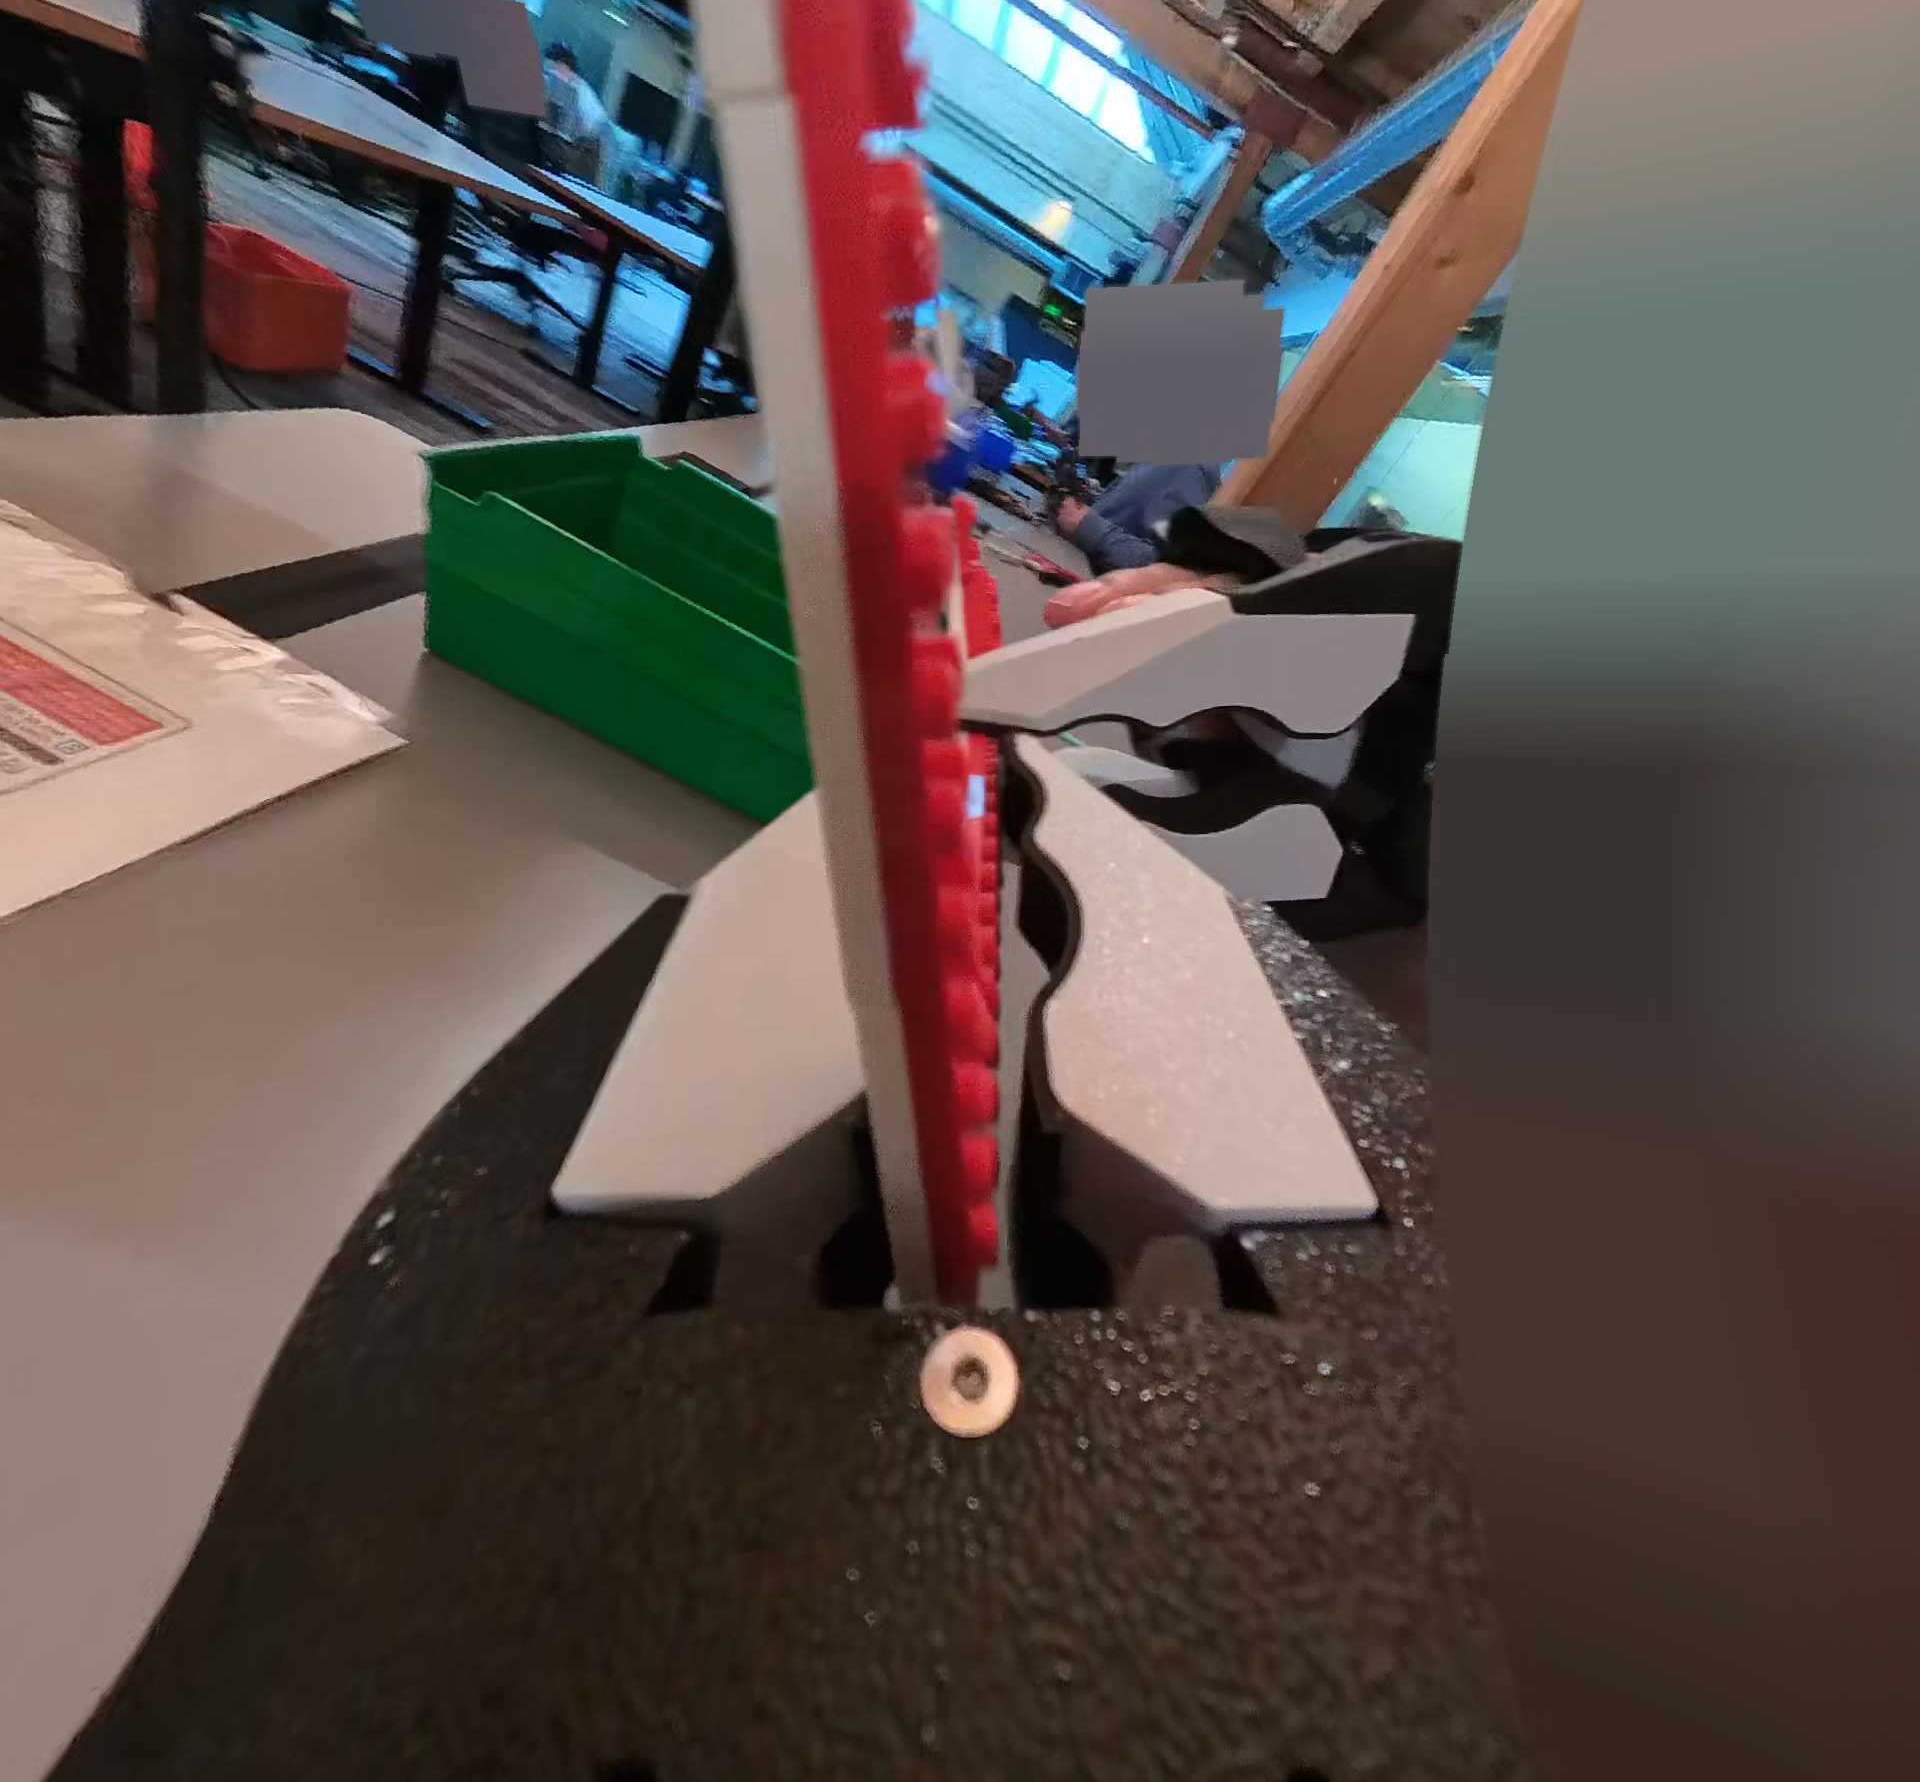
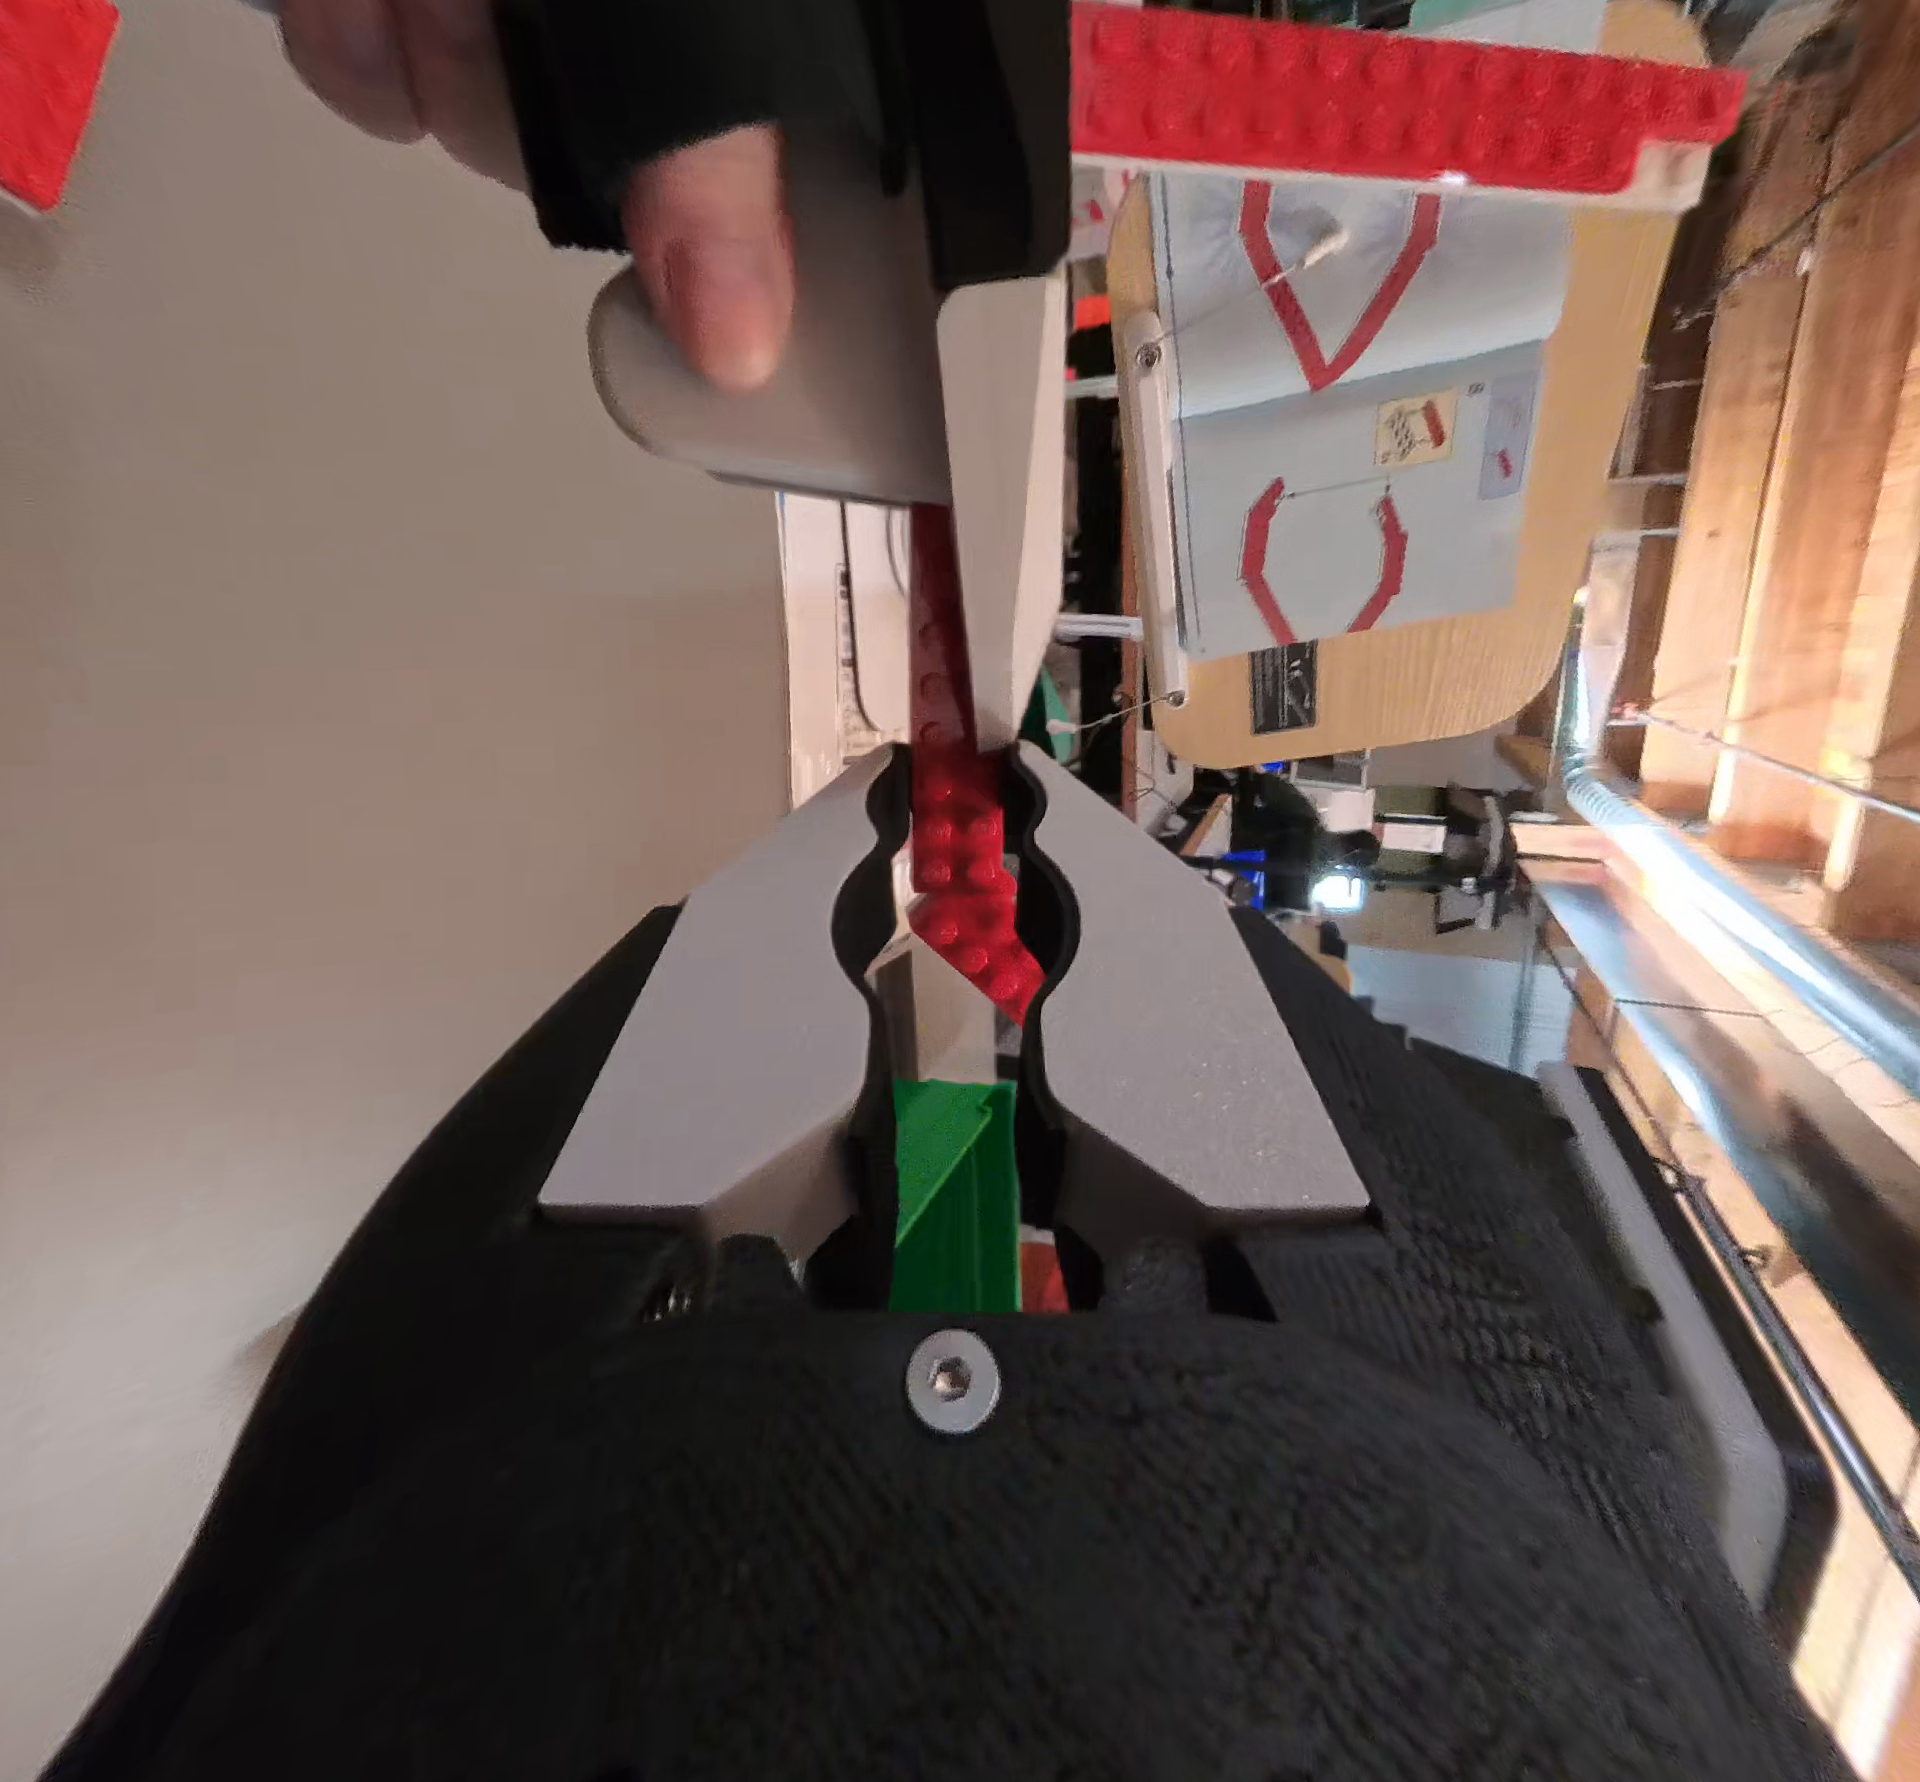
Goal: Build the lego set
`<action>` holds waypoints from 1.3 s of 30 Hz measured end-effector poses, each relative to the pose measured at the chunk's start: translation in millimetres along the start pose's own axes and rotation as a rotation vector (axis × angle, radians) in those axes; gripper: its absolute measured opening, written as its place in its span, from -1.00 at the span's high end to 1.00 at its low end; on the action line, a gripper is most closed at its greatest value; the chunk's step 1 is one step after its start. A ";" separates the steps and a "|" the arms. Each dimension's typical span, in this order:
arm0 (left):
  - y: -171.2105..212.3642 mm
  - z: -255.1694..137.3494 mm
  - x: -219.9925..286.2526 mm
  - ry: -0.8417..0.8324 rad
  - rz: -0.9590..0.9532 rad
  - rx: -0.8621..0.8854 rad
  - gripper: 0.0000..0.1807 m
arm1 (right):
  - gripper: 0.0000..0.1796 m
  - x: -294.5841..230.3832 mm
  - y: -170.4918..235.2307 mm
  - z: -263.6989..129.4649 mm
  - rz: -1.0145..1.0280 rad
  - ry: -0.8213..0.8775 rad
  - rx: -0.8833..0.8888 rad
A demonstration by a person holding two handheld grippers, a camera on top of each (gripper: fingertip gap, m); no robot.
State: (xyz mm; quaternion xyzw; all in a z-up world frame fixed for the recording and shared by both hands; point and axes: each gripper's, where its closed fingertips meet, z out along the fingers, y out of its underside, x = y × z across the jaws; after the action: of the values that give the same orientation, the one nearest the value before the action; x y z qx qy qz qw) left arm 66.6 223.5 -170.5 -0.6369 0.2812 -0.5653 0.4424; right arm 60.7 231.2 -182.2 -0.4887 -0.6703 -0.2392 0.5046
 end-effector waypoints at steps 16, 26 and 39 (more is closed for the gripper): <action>22.6 -175.6 -46.5 -0.636 0.440 0.362 -0.30 | 0.83 -148.2 43.0 25.6 0.196 -0.704 0.010; 19.7 -214.8 -48.5 -0.703 0.484 0.447 -0.23 | 0.83 -180.7 53.0 37.7 0.127 -0.949 0.009; 21.5 -210.9 -47.0 -0.764 0.607 0.415 -0.22 | 0.13 -74.2 38.5 41.3 0.606 -0.306 0.289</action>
State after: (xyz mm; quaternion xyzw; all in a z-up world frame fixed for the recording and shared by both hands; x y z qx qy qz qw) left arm -144.2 202.4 -218.1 -0.5865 0.1541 -0.1834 0.7737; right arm 78.0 249.8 -271.9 -0.6188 -0.5897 0.0939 0.5104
